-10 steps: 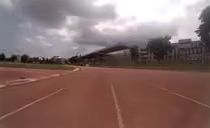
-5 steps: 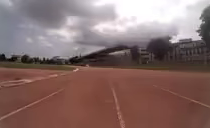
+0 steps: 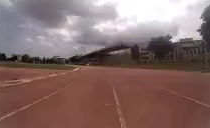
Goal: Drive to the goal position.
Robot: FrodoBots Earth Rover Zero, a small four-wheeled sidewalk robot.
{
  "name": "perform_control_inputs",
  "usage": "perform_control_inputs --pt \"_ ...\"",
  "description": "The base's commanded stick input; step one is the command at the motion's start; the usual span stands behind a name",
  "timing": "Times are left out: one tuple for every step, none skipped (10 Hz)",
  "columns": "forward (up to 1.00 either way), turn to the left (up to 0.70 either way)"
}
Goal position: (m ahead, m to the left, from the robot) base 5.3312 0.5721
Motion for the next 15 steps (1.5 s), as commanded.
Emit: perform_control_inputs --pt "0.45 0.0" --pt "0.45 0.0" --pt "0.45 0.0" --pt "0.45 0.0" --pt "0.45 0.0" --pt "0.45 0.0" --pt "0.45 0.0" --pt "0.45 0.0" --pt "0.45 0.0" --pt "0.45 0.0" --pt "0.45 0.0" --pt "0.45 0.0" --pt "0.45 0.0" --pt "0.45 0.0" --pt "0.45 0.0"
